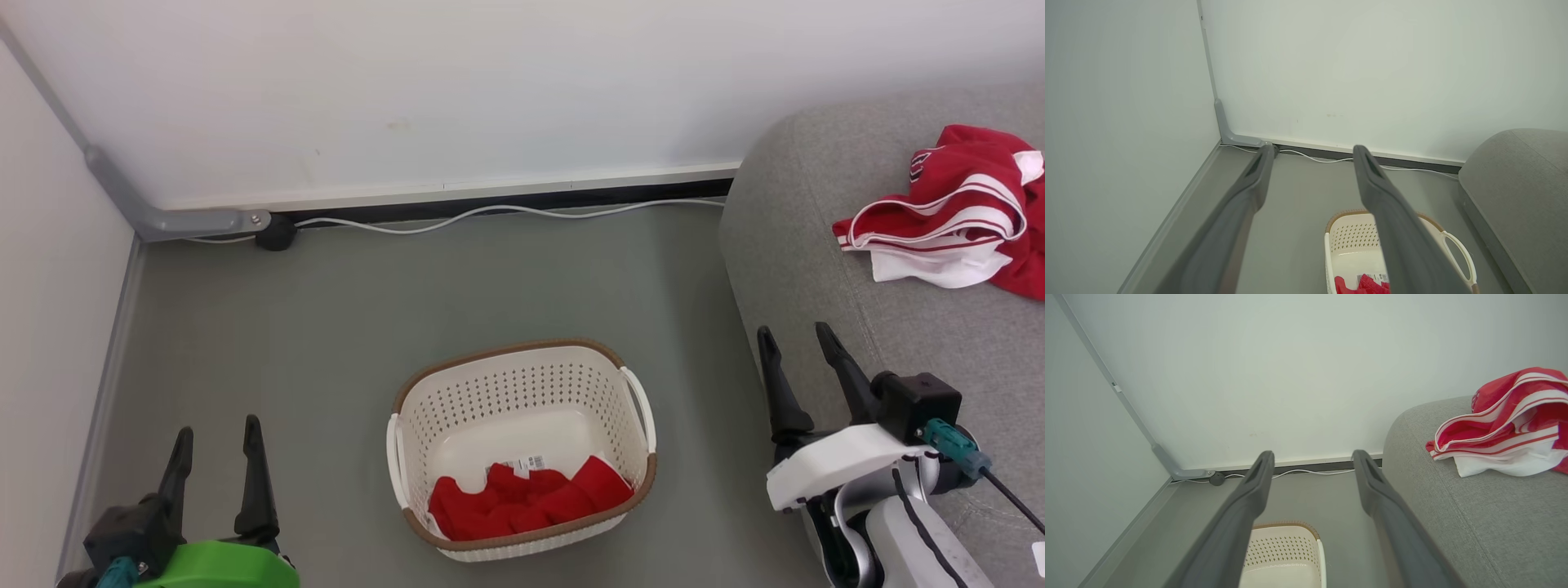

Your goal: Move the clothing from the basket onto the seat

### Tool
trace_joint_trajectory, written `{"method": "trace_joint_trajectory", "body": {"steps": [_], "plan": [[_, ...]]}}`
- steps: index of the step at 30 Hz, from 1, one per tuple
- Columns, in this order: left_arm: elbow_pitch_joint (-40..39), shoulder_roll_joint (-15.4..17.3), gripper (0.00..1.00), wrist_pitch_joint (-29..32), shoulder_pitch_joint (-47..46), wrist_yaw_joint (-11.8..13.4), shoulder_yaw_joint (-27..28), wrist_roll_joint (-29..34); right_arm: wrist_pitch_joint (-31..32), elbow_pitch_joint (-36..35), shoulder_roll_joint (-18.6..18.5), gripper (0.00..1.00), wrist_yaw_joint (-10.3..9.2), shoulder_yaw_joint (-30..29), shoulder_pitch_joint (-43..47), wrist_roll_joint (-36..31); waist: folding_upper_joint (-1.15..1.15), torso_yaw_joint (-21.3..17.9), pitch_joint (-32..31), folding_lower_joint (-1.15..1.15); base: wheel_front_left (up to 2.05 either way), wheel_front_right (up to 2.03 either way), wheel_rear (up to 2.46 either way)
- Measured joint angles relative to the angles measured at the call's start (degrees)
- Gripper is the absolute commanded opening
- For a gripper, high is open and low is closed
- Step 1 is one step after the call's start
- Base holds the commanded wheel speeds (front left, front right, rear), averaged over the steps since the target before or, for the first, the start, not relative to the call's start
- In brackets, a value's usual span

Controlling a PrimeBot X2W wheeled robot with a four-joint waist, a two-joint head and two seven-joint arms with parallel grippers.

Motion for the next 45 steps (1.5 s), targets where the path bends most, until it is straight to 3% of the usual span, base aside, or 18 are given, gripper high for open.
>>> {"method": "trace_joint_trajectory", "body": {"steps": [14,27,45], "plan": [[0.0,0.3,1.00,0.1,-1.0,-1.7,-3.1,1.4,0.5,-4.1,-1.5,1.00,-0.57,-1.4,-1.6,0.0,0.00,-0.5,6.3,0.00,0.00,0.00,0.00],[1.2,0.0,1.00,2.7,-11.7,-4.0,-7.3,4.4,1.1,-9.5,-2.9,1.00,-0.90,-1.8,-12.1,-1.9,0.00,-2.0,15.2,0.00,0.00,0.00,0.00],[11.4,-2.8,1.00,9.1,-27.9,-8.2,-17.1,10.2,3.4,-14.5,-4.3,1.00,-1.43,-5.4,-25.9,-1.9,0.00,-5.3,29.6,0.00,0.00,0.00,0.00]]}}
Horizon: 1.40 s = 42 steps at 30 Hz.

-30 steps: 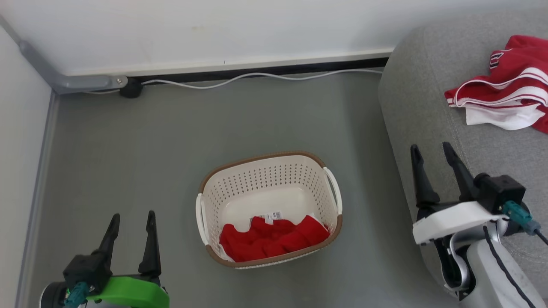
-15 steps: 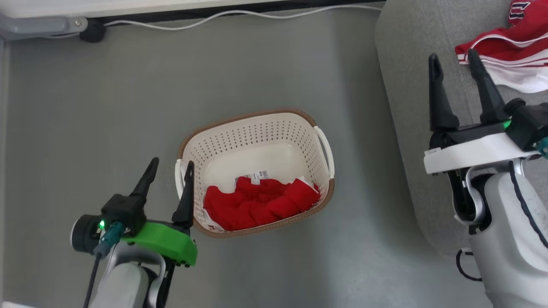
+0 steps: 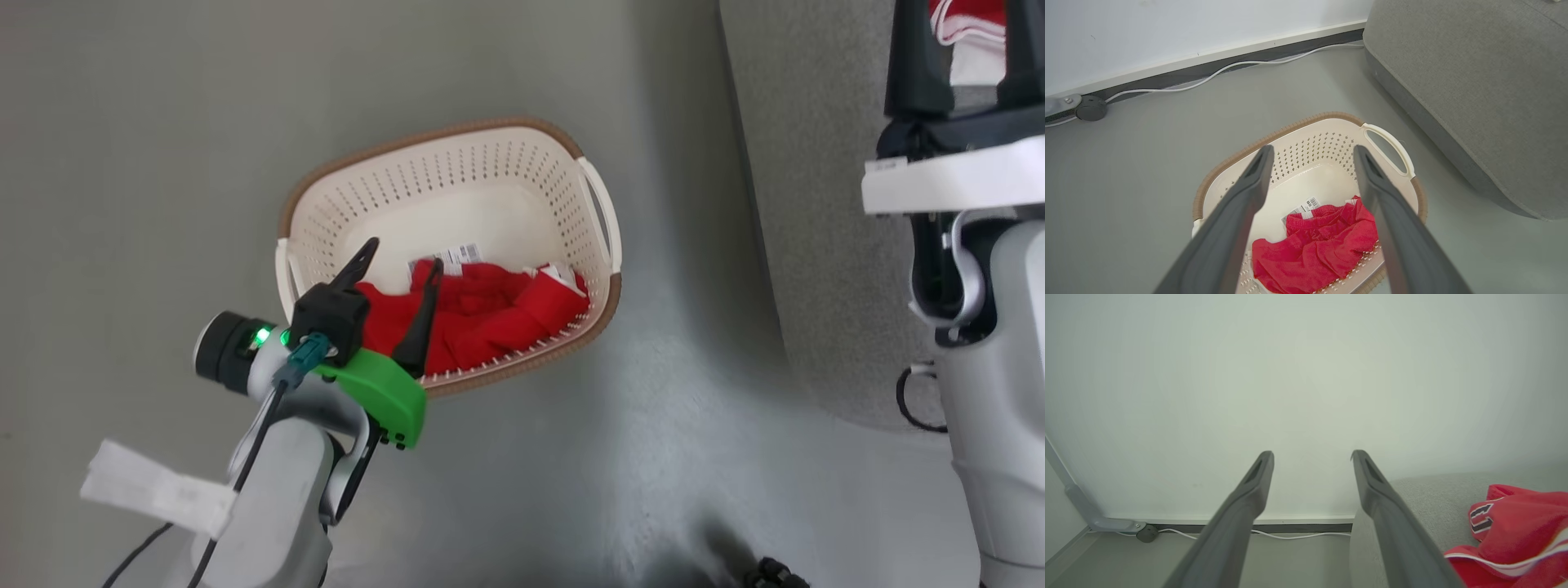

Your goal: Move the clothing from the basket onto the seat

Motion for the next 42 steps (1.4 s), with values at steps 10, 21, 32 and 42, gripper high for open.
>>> {"method": "trace_joint_trajectory", "body": {"steps": [10,21,32,42], "plan": [[4.4,-0.5,1.00,3.5,-7.0,-2.2,-3.3,1.7,0.7,-1.8,0.1,1.00,-0.02,0.4,-6.3,0.0,0.00,-1.3,8.2,0.00,0.00,0.00,0.00],[6.5,-0.5,1.00,4.7,-15.0,-4.0,-6.9,4.4,0.0,-2.9,0.7,1.00,-0.02,0.1,-12.2,0.0,0.00,-2.7,17.2,0.01,0.00,0.00,0.00],[9.2,-0.8,1.00,3.3,-17.7,-4.9,-10.9,4.7,-1.8,0.0,1.7,1.00,-0.01,0.5,-14.2,0.0,0.00,-3.9,22.4,0.01,0.00,0.00,0.00],[11.3,-1.0,1.00,3.8,-18.8,-5.1,-16.5,4.7,-2.5,2.4,2.8,1.00,0.52,1.9,-15.2,0.0,0.00,-4.9,22.7,0.00,0.00,0.00,0.00]]}}
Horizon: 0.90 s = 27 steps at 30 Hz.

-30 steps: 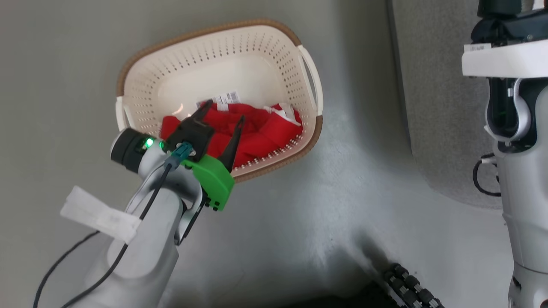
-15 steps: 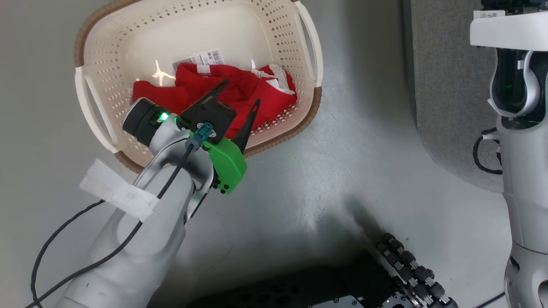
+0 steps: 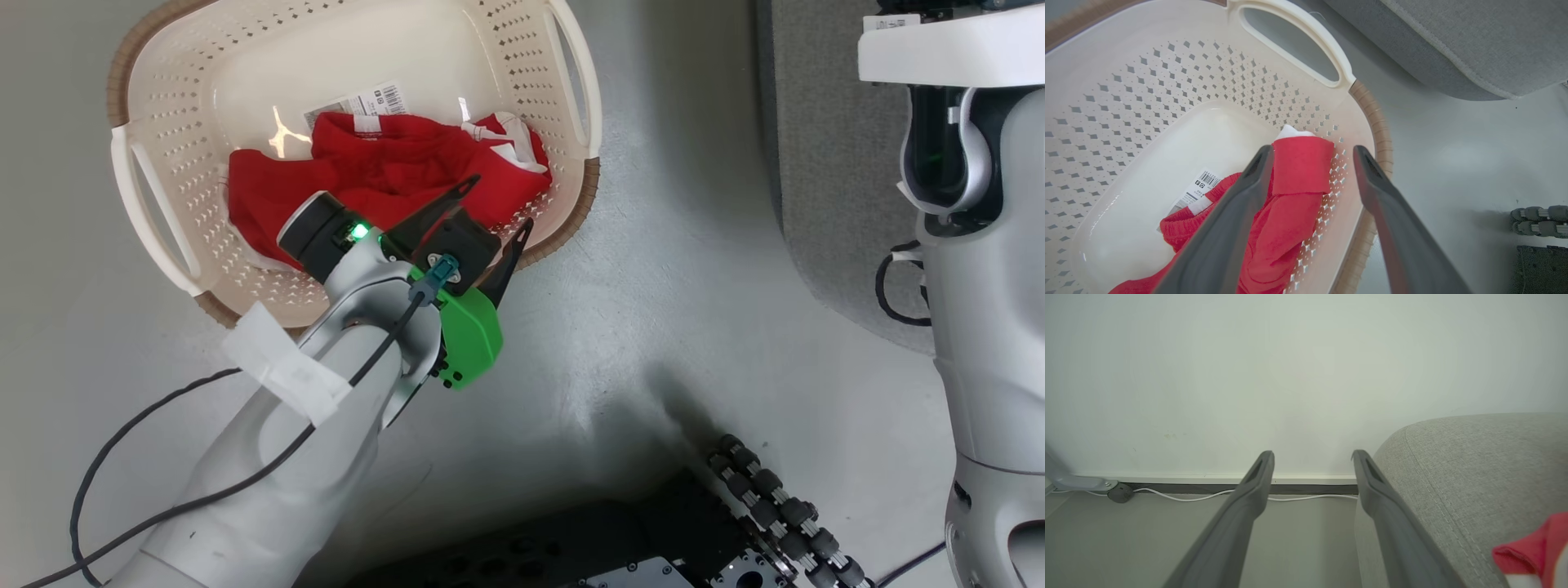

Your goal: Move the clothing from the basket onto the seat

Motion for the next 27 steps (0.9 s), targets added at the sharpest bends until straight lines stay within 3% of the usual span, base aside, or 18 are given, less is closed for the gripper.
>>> {"method": "trace_joint_trajectory", "body": {"steps": [12,27], "plan": [[3.4,1.8,1.00,2.5,-3.3,0.0,-2.5,-0.6,-1.0,1.0,1.8,1.00,0.97,2.5,-2.6,0.1,0.00,-3.2,1.4,0.00,0.00,0.00,0.00],[8.1,3.9,1.00,4.5,-4.6,0.0,-1.1,-3.6,-1.7,3.1,2.7,1.00,1.02,3.7,-4.0,0.6,0.00,-6.5,3.6,0.00,0.00,0.00,0.00]]}}
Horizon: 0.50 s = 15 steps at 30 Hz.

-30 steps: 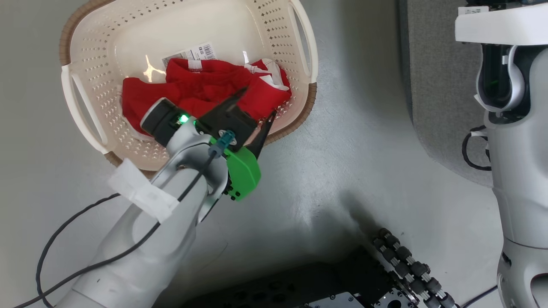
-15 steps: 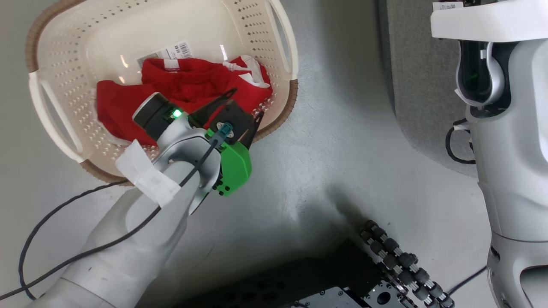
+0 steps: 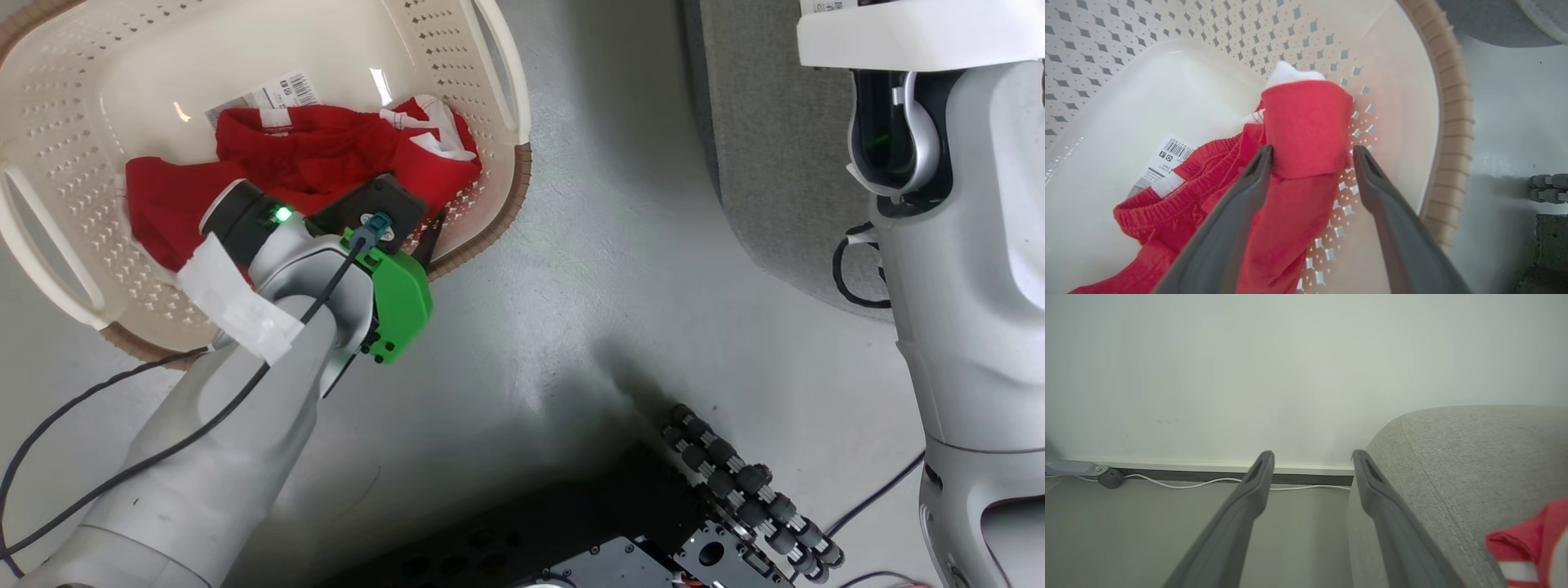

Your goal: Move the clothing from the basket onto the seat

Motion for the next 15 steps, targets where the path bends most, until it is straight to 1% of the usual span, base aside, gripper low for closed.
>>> {"method": "trace_joint_trajectory", "body": {"steps": [3,4,5,7,8,15], "plan": [[1.0,0.1,1.00,0.2,-0.2,0.0,0.3,-0.1,0.0,0.4,0.1,1.00,0.00,0.1,-0.2,0.0,0.00,-0.4,0.1,0.00,0.00,0.00,0.00],[1.1,0.2,0.89,0.2,-0.4,0.0,0.3,-0.1,0.0,0.5,0.1,1.00,0.00,0.1,-0.3,0.0,0.00,-0.5,0.1,0.00,0.00,0.00,0.00],[1.3,0.2,0.49,0.2,-0.5,0.0,0.2,-0.1,-0.1,0.6,0.2,1.00,0.00,0.2,-0.4,0.0,0.00,-0.6,0.1,0.00,0.00,0.00,0.00],[1.5,0.2,0.04,0.2,-0.8,0.0,0.0,-0.4,-0.1,0.8,0.3,1.00,0.00,0.2,-0.4,0.0,0.00,-0.7,0.1,0.00,0.00,0.00,0.00],[1.5,0.2,0.00,0.1,-0.8,0.0,-0.2,-0.4,-0.1,1.0,0.4,1.00,0.00,0.2,-0.4,0.0,0.00,-0.8,0.1,0.00,0.00,0.00,0.00],[1.3,-0.8,0.00,-3.7,-1.0,0.0,-1.0,-1.3,-0.3,3.1,0.4,1.00,0.00,0.2,-0.4,-0.1,0.00,-0.5,-1.2,0.00,0.00,0.00,0.00]]}}
